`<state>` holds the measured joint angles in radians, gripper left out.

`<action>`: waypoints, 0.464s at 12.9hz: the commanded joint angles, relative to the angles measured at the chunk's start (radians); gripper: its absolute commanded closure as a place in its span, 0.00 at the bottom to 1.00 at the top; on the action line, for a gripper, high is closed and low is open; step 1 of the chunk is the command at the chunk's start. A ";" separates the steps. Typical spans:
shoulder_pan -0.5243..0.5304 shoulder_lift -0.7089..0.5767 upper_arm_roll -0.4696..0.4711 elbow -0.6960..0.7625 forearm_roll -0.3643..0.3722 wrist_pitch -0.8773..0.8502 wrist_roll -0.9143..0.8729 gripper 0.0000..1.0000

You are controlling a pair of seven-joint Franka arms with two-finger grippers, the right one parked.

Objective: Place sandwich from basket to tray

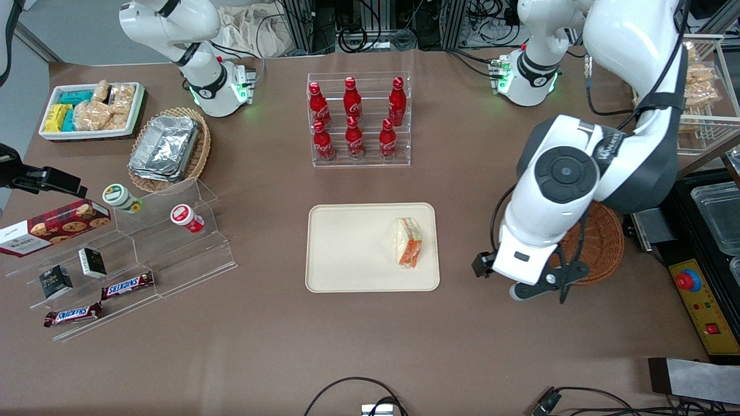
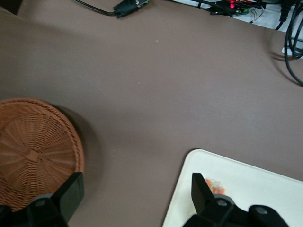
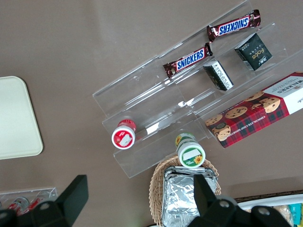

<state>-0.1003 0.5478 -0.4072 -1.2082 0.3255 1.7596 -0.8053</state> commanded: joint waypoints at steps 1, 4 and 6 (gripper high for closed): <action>-0.010 -0.038 0.053 -0.019 -0.049 -0.019 0.070 0.00; -0.012 -0.119 0.144 -0.091 -0.121 -0.016 0.200 0.00; -0.012 -0.161 0.206 -0.119 -0.166 -0.019 0.320 0.00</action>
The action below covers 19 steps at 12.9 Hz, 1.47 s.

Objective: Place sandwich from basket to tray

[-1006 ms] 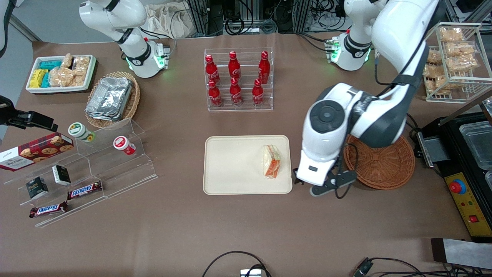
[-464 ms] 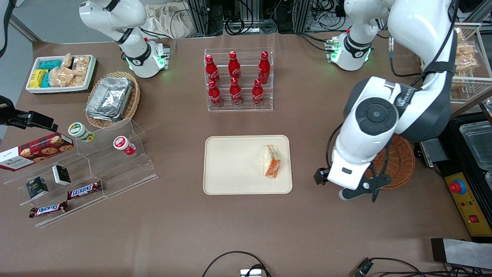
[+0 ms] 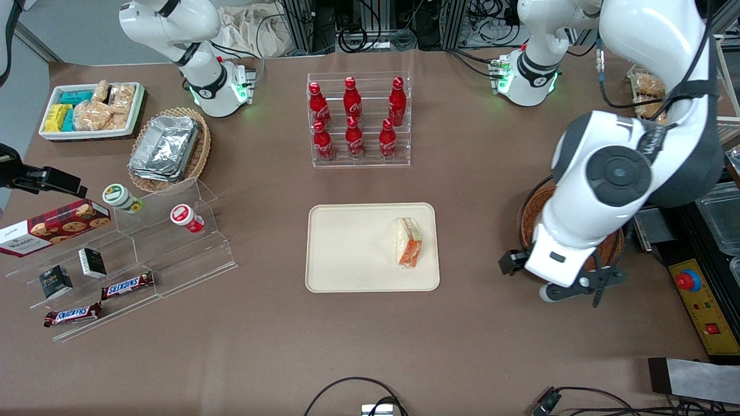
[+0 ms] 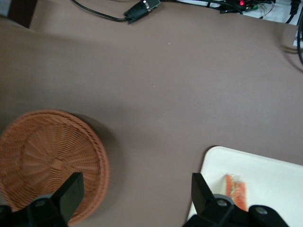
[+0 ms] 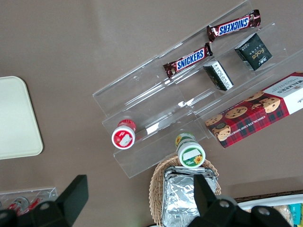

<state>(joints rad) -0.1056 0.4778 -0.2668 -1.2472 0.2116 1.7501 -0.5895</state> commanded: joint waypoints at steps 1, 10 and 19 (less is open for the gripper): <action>-0.006 -0.120 0.092 -0.110 -0.069 -0.008 0.162 0.00; -0.003 -0.381 0.251 -0.307 -0.139 -0.061 0.516 0.00; -0.003 -0.544 0.290 -0.353 -0.201 -0.182 0.585 0.00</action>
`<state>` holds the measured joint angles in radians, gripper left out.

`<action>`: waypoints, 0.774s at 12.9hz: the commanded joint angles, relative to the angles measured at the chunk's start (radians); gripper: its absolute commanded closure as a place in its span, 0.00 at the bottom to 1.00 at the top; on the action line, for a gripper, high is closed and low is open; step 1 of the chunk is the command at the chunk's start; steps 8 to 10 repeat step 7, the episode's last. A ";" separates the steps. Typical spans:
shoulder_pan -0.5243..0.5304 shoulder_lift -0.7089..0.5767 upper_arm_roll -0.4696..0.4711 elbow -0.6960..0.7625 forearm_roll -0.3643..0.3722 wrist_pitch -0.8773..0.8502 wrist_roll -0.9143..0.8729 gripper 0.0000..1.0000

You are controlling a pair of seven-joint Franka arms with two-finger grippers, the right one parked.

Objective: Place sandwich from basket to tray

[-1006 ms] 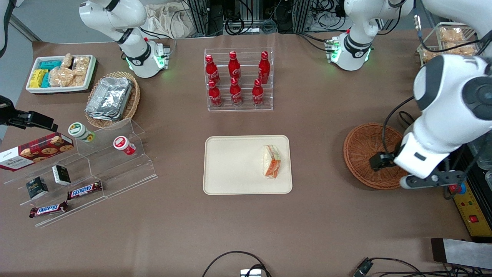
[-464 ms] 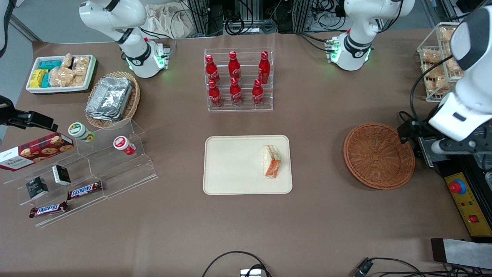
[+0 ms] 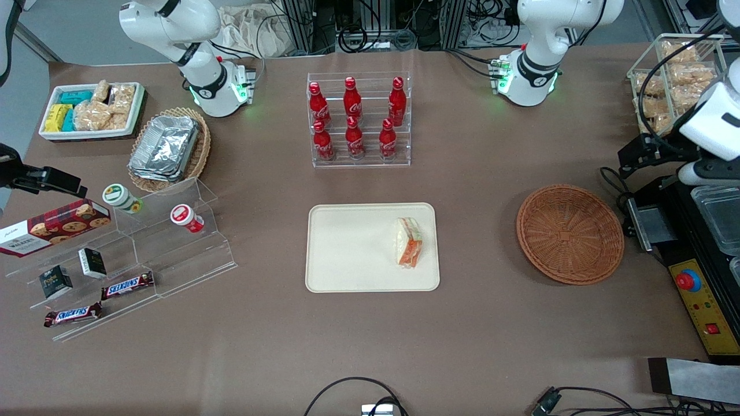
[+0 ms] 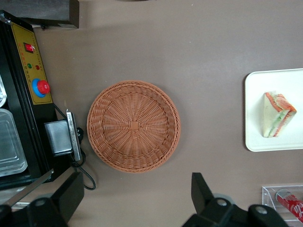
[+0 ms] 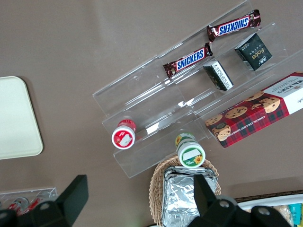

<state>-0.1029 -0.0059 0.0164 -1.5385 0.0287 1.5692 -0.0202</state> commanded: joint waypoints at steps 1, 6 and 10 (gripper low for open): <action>-0.006 -0.071 0.007 -0.072 -0.016 -0.001 0.016 0.00; -0.006 -0.085 0.010 -0.091 -0.009 -0.004 0.014 0.00; -0.008 -0.079 0.010 -0.091 -0.009 -0.003 0.011 0.00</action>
